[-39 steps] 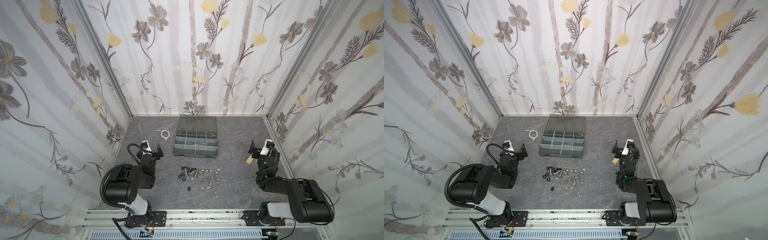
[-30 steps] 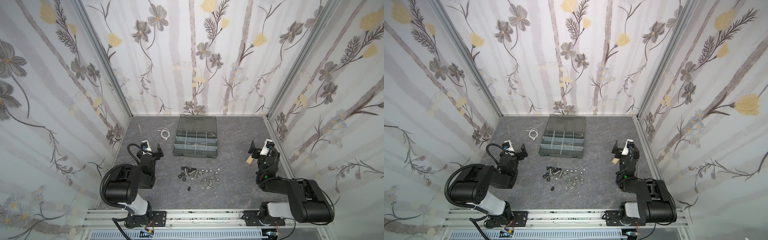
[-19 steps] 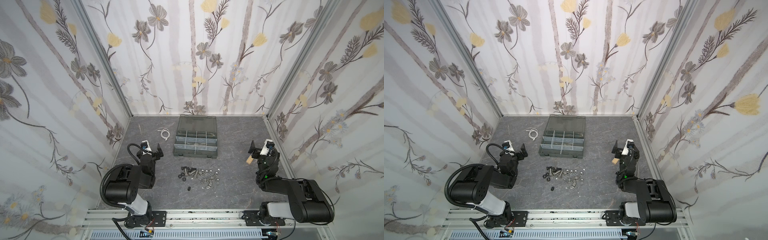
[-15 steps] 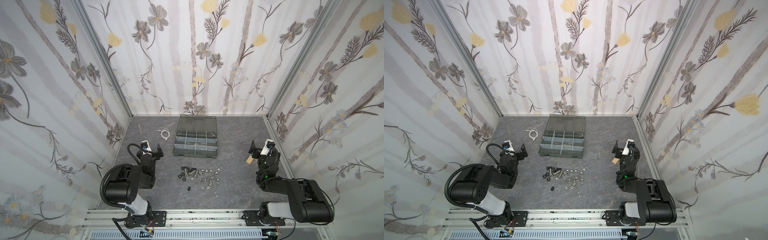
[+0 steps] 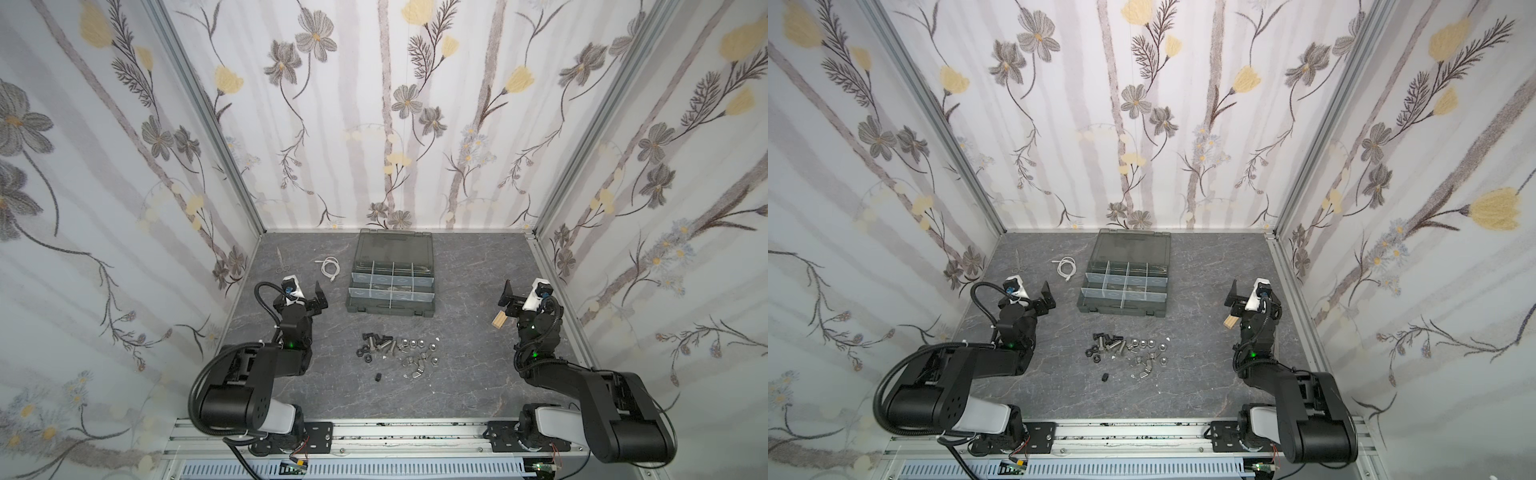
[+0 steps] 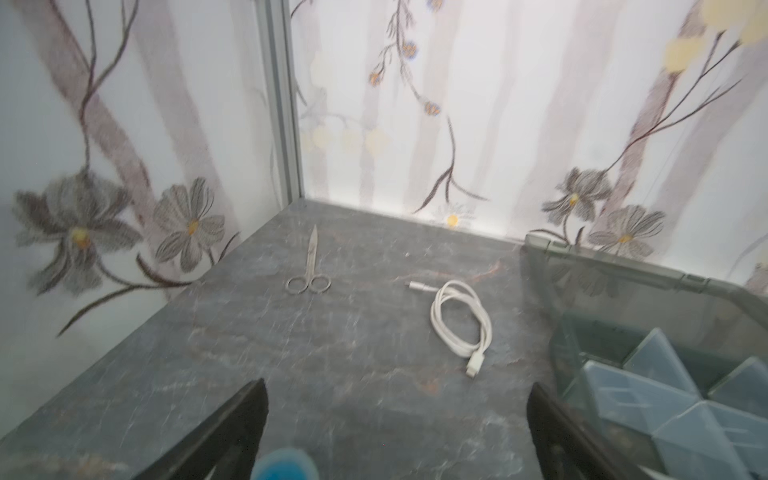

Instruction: Sort the screws and nuts into containers

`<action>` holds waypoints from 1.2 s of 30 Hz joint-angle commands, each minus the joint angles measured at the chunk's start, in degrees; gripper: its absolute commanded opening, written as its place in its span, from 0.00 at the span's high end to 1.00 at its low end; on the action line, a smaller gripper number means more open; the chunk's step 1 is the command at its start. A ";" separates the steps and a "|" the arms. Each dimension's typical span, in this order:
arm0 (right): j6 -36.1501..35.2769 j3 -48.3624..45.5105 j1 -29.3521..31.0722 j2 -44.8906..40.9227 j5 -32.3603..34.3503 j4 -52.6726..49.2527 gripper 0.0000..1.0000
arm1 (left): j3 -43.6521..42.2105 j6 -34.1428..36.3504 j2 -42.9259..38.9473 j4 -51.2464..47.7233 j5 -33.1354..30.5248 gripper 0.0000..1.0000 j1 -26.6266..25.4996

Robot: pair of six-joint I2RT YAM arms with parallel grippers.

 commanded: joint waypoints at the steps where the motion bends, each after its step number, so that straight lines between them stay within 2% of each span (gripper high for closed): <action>1: 1.04 7.13 0.98 -7.26 -4.78 -22.69 0.00 | 8.17 -4.28 -5.27 -30.15 -2.10 0.00 -1.16; 4: 4.97 16.92 3.39 -8.68 -10.47 -44.46 0.00 | 12.13 -6.65 -9.71 -44.30 -0.56 0.00 -3.49; 7: 9.04 22.29 6.35 -8.63 -14.49 -55.56 0.00 | 10.78 -9.82 -15.66 -48.97 7.82 0.00 -5.31; 11: 12.75 23.62 11.98 -9.20 -18.74 -61.56 0.00 | 10.03 -16.45 -19.00 -54.77 13.49 0.00 -7.67; 14: 11.89 25.23 17.14 -8.52 -20.85 -66.00 0.00 | 9.92 -17.14 -18.51 -57.25 17.09 0.00 -10.47; 16: 11.19 26.53 21.05 -7.99 -19.96 -68.97 0.00 | 9.82 -16.97 -17.91 -58.81 17.58 0.00 -13.43; 25: 20.39 22.00 30.37 -9.75 -13.69 -68.06 0.00 | 10.48 -21.68 -10.31 -59.69 18.10 0.07 -21.70; 30: 23.93 18.84 31.59 -11.61 -12.73 -66.72 0.00 | 12.59 -24.00 -3.94 -59.69 18.66 0.11 -24.57; 36: 23.87 18.21 31.75 -12.62 -14.34 -68.06 0.00 | 14.36 -28.83 1.12 -60.20 14.97 0.17 -27.90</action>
